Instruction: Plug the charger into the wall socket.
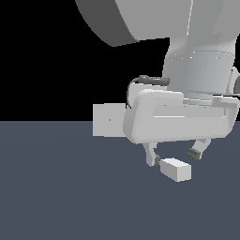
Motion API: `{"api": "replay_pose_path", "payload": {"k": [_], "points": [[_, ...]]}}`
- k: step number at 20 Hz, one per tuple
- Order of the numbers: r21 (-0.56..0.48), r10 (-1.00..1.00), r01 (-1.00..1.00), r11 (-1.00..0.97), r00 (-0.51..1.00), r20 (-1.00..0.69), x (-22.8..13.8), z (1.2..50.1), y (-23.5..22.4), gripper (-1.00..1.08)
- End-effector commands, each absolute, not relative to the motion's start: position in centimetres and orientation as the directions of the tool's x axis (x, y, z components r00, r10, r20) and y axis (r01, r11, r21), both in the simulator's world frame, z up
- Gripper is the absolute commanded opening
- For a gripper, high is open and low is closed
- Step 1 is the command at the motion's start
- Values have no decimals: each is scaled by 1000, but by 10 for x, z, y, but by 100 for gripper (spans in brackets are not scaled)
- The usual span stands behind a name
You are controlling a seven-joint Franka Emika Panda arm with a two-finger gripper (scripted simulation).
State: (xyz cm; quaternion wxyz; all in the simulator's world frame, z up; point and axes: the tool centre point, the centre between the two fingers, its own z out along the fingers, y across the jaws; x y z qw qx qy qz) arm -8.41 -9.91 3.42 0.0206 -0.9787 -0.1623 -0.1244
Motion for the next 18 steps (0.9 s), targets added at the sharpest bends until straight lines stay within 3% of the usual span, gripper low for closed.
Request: {"api": "replay_pose_path", "payload": {"k": [1,8,9,18], "points": [[0,313,323,-946,916,250,-84,24,-99,100],[0,313,323,-946,916,250,-84,12,-99,100],[0,313,323,-946,916,250,-84,12,-99,-100],[0,313,323,-946,916,250,-84,12,-99,-100]]}}
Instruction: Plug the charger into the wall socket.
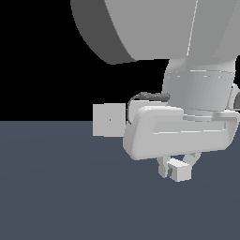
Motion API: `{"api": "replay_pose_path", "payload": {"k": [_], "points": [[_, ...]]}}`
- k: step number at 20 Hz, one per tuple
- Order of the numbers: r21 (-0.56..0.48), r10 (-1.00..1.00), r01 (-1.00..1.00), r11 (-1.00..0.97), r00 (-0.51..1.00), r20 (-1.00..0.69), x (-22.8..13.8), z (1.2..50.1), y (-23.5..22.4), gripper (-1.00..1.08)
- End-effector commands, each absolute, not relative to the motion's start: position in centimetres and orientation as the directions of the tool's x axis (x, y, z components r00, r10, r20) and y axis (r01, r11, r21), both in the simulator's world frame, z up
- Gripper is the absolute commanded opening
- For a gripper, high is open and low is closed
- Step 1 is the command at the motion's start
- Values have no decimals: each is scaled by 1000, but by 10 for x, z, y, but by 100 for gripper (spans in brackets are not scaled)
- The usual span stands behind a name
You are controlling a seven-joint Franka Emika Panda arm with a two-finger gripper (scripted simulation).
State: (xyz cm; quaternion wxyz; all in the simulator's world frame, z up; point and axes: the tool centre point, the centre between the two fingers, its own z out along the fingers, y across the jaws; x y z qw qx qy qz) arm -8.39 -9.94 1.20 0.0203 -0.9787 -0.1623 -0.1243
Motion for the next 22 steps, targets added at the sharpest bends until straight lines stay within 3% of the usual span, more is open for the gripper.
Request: {"api": "replay_pose_path", "payload": {"k": [1,22], "points": [[0,313,323,-946,916,250,-84,12,-99,-100],[-2,155,161,-987,954,255,-67,43,-45,-100]]}}
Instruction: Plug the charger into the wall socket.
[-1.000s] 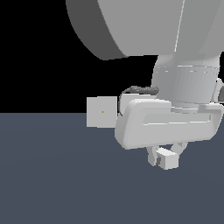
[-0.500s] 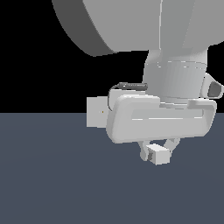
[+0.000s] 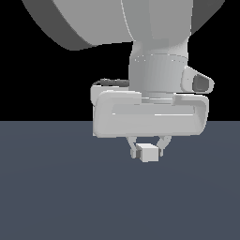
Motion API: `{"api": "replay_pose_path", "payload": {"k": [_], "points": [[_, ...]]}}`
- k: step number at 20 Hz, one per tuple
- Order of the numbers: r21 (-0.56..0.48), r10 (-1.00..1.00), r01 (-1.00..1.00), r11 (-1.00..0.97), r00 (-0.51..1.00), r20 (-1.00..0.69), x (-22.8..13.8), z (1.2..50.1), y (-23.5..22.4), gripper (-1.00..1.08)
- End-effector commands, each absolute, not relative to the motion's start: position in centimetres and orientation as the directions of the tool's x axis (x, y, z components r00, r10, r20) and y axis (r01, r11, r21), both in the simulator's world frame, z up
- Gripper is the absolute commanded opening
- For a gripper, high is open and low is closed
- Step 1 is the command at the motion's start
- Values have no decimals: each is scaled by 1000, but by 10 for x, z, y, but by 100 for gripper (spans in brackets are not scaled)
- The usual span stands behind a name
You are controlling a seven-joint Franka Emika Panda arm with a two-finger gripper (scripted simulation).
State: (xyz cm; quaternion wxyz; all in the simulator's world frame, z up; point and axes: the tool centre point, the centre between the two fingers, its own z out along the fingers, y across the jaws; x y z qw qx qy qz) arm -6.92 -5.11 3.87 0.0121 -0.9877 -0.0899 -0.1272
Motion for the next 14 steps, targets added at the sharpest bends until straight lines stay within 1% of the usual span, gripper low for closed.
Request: {"api": "replay_pose_path", "payload": {"k": [1,14], "points": [[-2,143,148,-989,956,255,-65,45,-40,-100],[-2,-16,-16,-1000,967,255,-38,75,9,-100]]}}
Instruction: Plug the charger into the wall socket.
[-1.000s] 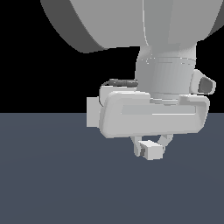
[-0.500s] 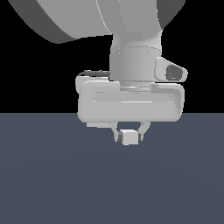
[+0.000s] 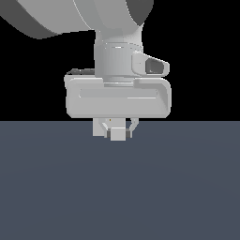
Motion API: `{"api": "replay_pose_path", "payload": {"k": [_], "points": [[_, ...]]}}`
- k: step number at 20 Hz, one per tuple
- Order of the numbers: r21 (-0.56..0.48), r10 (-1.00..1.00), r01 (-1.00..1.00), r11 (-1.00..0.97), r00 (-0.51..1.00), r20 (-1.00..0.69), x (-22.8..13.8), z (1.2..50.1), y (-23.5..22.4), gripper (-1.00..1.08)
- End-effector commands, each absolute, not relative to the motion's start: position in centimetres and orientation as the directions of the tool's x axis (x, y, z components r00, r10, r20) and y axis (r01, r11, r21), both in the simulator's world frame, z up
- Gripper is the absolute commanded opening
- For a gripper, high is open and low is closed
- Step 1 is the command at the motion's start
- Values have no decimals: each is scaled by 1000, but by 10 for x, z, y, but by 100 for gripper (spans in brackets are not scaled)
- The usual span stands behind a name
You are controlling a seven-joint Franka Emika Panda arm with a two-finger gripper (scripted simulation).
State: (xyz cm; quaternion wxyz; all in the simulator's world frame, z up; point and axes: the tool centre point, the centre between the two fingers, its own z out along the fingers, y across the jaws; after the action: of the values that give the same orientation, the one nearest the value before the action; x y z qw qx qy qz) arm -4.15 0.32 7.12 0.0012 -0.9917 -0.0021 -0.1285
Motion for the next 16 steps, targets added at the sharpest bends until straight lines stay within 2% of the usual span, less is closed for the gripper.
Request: {"api": "replay_pose_path", "payload": {"k": [1,16], "points": [[-1,-28,-29,-1000,967,255,-36,77,12,-100],[1,-150,-155,-988,956,251,-8,99,45,-100]]}}
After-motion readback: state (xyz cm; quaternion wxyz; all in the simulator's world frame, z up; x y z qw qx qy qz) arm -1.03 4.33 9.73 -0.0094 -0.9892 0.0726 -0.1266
